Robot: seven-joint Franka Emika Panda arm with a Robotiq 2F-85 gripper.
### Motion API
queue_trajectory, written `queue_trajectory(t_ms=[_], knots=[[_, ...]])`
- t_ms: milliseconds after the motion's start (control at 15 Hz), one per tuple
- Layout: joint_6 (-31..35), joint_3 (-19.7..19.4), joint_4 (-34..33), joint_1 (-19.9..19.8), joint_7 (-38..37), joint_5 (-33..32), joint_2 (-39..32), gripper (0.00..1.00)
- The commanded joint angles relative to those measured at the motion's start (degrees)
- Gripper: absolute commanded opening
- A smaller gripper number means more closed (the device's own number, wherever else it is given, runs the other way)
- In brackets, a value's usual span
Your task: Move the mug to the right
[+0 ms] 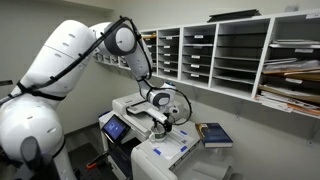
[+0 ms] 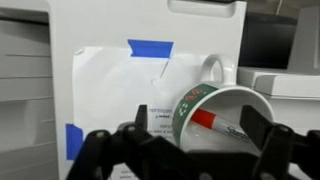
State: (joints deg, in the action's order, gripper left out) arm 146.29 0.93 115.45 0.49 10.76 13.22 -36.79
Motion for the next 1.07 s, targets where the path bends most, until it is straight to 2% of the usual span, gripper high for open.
queue_trajectory(t_ms=[0, 67, 133, 267, 733, 867, 1000], knots=[[-0.8, 1.5, -5.9, -1.0, -2.6, -1.7, -5.5, 0.99], [-1.2, 1.6, -7.0, -1.0, -2.5, -2.0, -6.5, 0.94], [-1.5, 1.7, -8.0, -1.0, -2.4, -2.2, -7.4, 0.80], [-1.8, 1.7, -9.5, -0.9, -2.5, -2.9, -8.8, 0.60], [-1.2, 1.0, -11.6, -0.5, -2.6, -5.8, -10.3, 0.06], [-1.2, 1.2, -11.8, -1.0, -2.2, -6.3, -10.4, 0.00], [-0.7, 1.7, -12.0, -1.3, -2.3, -6.4, -10.8, 0.02]])
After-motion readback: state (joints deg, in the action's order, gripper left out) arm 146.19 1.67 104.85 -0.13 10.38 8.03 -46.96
